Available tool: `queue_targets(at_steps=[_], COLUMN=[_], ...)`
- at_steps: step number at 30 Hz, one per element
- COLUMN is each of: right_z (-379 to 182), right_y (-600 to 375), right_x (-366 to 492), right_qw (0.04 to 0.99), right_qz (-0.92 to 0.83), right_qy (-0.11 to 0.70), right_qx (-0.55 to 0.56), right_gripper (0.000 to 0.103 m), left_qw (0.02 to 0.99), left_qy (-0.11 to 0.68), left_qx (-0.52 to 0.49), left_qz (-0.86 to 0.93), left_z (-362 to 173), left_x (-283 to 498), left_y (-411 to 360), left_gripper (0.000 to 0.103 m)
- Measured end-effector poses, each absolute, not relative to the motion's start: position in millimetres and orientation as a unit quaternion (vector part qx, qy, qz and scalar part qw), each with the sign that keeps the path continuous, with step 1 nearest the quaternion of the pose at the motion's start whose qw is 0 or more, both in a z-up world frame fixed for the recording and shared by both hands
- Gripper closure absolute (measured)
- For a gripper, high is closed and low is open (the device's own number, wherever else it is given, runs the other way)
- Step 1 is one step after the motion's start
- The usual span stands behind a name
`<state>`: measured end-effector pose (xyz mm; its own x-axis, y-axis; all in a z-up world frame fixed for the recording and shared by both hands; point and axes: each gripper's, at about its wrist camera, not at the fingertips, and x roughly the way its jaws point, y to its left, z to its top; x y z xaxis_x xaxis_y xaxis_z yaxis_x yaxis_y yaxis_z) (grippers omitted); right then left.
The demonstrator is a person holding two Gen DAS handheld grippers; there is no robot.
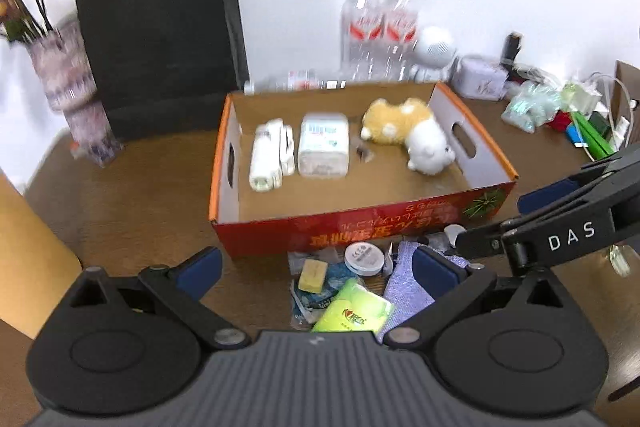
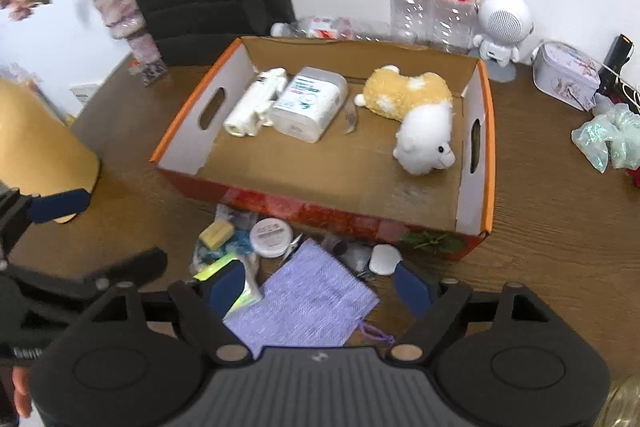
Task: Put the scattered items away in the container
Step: 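Open both tools in the box and withdraw toward the remaining items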
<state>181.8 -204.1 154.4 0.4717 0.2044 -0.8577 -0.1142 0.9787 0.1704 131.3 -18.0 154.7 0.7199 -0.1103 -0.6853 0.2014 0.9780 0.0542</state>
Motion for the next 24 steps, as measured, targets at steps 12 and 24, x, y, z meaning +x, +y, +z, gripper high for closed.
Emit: queue_targets(at_steps=[12, 24], right_z=[65.3, 38.1], right_y=[-176.8, -186.6], right_x=[64.3, 28.4], right_qw=[0.919, 0.922], right_qz=[0.061, 0.057], right_qy=[0.390, 0.379], right_qx=[0.012, 0.056], right_gripper=[0.015, 0.015], left_qw=[0.940, 0.942], left_qy=[0.339, 0.334], left_qx=[0.040, -0.005], left_qz=[0.021, -0.040], left_z=[52.4, 41.0], left_x=[64.8, 43.7], left_y=[19.5, 21.8], left_gripper=[0.000, 0.000])
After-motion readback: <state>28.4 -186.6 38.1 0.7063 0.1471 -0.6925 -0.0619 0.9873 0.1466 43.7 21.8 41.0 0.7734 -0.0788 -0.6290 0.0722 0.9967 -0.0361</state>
